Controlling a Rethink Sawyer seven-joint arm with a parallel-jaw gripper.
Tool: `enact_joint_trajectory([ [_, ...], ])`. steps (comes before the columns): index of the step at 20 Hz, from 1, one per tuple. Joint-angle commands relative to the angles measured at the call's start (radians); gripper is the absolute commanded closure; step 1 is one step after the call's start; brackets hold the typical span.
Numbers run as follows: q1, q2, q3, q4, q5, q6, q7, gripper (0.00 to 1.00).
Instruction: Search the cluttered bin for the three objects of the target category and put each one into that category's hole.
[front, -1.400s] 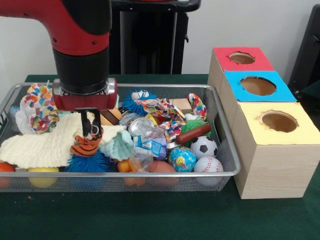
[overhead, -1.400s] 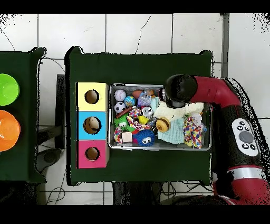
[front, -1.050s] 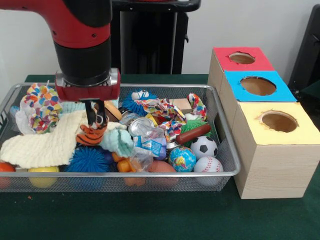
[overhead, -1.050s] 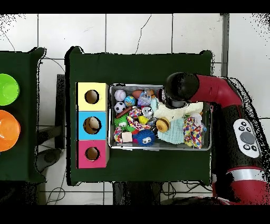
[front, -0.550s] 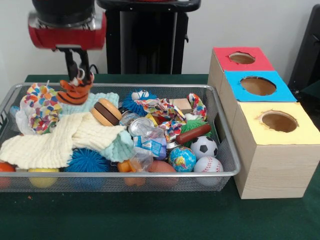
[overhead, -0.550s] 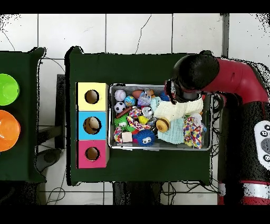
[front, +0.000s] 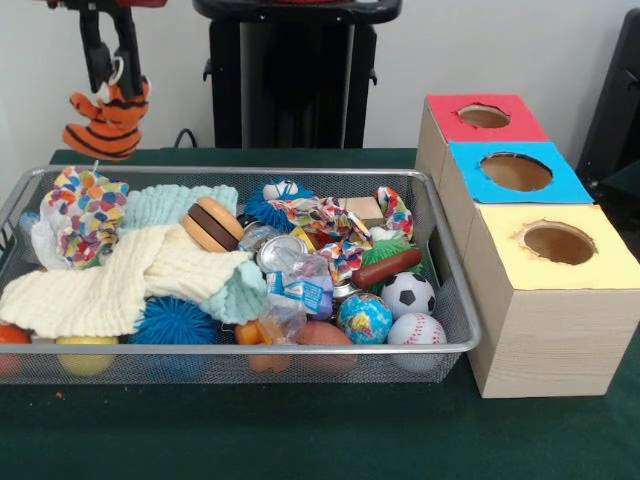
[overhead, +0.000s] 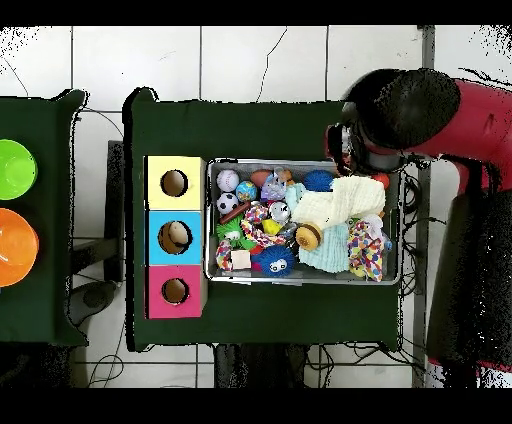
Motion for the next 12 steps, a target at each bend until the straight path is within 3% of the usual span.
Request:
enact_joint_trajectory([
  [1, 0.081, -0.021, -0.02, 0.182, 0.043, -0.052, 0.151, 1.0],
  [12, 0.254, -0.05, -0.091, 0.344, 0.103, -0.196, 0.307, 1.0],
])
